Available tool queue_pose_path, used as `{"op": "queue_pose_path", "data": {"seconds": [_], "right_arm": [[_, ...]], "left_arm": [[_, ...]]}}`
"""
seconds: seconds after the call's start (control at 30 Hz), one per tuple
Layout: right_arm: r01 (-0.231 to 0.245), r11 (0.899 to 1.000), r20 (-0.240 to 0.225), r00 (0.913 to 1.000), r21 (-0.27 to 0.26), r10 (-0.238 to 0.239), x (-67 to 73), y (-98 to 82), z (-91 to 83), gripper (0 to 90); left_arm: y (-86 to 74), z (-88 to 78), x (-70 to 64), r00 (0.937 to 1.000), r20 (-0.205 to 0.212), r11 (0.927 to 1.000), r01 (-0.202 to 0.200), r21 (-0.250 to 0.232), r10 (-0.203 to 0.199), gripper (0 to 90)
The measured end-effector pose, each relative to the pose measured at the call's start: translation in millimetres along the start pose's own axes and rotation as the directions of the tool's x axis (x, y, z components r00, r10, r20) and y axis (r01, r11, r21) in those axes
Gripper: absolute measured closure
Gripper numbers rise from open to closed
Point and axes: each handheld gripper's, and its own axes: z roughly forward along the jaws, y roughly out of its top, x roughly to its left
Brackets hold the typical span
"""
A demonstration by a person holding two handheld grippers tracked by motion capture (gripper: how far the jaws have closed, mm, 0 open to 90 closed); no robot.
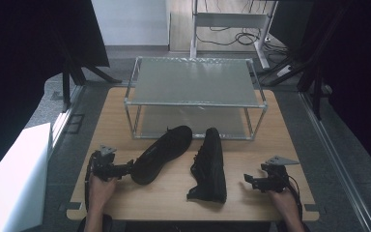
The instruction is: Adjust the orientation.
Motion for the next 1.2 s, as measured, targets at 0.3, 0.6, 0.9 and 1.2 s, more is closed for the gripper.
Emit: {"op": "queue_pose_path", "data": {"seconds": [0.3, 0.6, 0.9, 1.2], "right_arm": [[-0.002, 1.000, -0.003, 1.0000, -0.003, 0.002, 0.6, 0.2, -0.1, 9.4], [-0.002, 1.000, -0.008, 1.0000, -0.002, 0.002, 0.9, 0.3, -0.1, 9.5], [0.000, 1.000, -0.009, 1.0000, -0.002, 0.000, 1.2, 0.4, 0.2, 9.5], [0.000, 1.000, -0.012, 0.9999, -0.002, 0.000, 1.4, 0.7, 0.7, 9.6]], "left_arm": [[-1.5, -4.1, -12.9, 0.9982, 0.027, 0.9984, -0.054, 0.017, 0.053, 1.3], [-5.5, -8.5, -33.0, 0.9919, 0.065, 0.9934, -0.111, 0.028, 0.109, 1.9], [-7.6, -11.1, -48.7, 0.9847, 0.082, 0.9872, -0.157, 0.029, 0.154, 3.3], [-7.5, -11.2, -58.5, 0.9770, 0.096, 0.9807, -0.194, 0.025, 0.191, 3.4]]}}
